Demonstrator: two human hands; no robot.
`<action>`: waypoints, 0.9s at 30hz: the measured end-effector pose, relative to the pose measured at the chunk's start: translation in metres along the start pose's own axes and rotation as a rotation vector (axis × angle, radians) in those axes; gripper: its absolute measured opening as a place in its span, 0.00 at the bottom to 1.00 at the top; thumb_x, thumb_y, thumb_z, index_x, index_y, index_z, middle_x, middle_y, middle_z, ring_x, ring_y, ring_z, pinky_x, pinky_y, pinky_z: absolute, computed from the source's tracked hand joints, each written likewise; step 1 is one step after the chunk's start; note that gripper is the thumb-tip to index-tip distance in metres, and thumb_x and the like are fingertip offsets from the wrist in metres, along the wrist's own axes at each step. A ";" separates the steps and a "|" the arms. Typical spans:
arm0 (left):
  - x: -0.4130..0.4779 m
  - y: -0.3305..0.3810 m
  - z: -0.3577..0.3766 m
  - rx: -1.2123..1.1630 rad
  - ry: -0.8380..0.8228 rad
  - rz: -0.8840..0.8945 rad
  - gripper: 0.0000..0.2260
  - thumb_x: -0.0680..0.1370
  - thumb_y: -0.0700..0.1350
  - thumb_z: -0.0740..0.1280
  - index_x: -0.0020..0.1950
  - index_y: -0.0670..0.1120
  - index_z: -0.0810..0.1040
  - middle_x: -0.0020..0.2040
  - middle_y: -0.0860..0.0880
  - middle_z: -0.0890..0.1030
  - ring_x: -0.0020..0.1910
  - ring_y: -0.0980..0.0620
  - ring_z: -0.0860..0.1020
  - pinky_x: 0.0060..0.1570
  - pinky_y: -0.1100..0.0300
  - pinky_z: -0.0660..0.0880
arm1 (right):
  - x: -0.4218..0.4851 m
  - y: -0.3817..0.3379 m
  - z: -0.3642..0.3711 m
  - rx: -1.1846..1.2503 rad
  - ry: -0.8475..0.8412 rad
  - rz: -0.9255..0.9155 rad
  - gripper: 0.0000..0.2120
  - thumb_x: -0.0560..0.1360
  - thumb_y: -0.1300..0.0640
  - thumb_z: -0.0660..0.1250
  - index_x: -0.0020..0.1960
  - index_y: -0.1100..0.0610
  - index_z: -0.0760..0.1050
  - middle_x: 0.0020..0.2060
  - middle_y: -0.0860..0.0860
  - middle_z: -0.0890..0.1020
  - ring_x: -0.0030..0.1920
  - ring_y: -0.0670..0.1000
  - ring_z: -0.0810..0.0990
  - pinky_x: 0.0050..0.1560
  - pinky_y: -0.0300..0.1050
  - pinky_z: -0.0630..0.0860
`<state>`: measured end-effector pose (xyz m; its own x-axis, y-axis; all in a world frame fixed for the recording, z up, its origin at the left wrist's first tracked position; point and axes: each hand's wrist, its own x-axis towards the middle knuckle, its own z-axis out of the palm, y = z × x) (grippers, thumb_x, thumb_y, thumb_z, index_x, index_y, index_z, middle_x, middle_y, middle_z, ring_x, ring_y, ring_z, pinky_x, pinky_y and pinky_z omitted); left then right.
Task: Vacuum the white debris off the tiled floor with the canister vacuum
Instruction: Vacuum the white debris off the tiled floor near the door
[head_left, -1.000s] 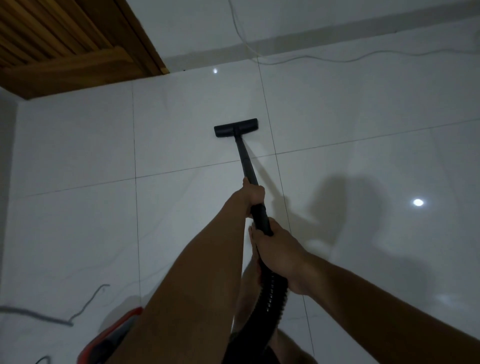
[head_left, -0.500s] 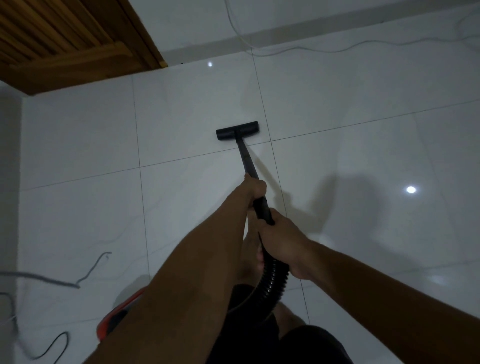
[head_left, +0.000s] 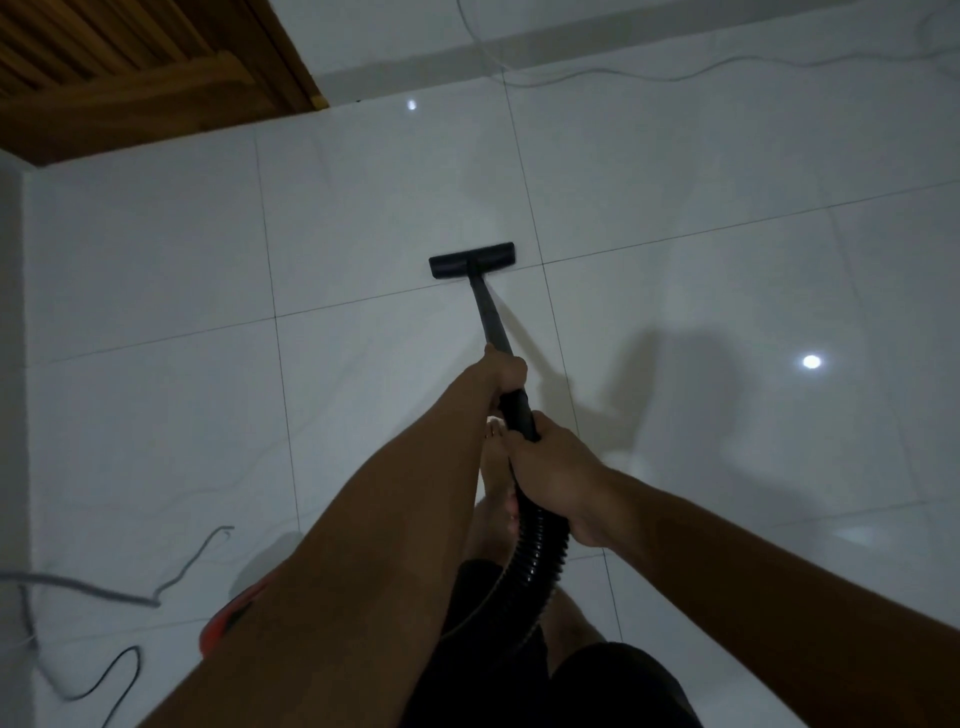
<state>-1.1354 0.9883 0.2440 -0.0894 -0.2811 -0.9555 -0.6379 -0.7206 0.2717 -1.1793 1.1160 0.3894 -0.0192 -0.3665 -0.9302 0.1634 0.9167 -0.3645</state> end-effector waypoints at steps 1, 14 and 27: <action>0.005 0.003 -0.003 -0.015 -0.003 0.004 0.27 0.80 0.39 0.58 0.77 0.49 0.53 0.61 0.36 0.75 0.46 0.44 0.74 0.42 0.51 0.77 | 0.005 -0.002 0.002 -0.007 0.006 -0.001 0.20 0.85 0.53 0.61 0.76 0.51 0.66 0.47 0.59 0.81 0.30 0.50 0.78 0.27 0.39 0.76; 0.075 0.060 -0.042 -0.022 0.005 0.065 0.32 0.82 0.39 0.58 0.80 0.56 0.45 0.45 0.43 0.72 0.37 0.49 0.73 0.30 0.54 0.73 | 0.088 -0.048 0.008 0.013 0.038 -0.060 0.20 0.85 0.55 0.58 0.76 0.47 0.63 0.53 0.60 0.82 0.32 0.50 0.79 0.25 0.36 0.76; 0.033 0.008 -0.014 0.066 -0.025 0.070 0.31 0.82 0.40 0.57 0.80 0.55 0.45 0.44 0.43 0.73 0.36 0.48 0.73 0.32 0.54 0.74 | 0.052 0.011 0.018 0.113 0.002 0.006 0.19 0.84 0.54 0.61 0.74 0.47 0.66 0.42 0.59 0.77 0.23 0.48 0.75 0.27 0.41 0.77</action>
<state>-1.1328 0.9645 0.2160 -0.1545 -0.3127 -0.9372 -0.6785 -0.6560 0.3307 -1.1608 1.1039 0.3379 -0.0198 -0.3603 -0.9326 0.2736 0.8953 -0.3516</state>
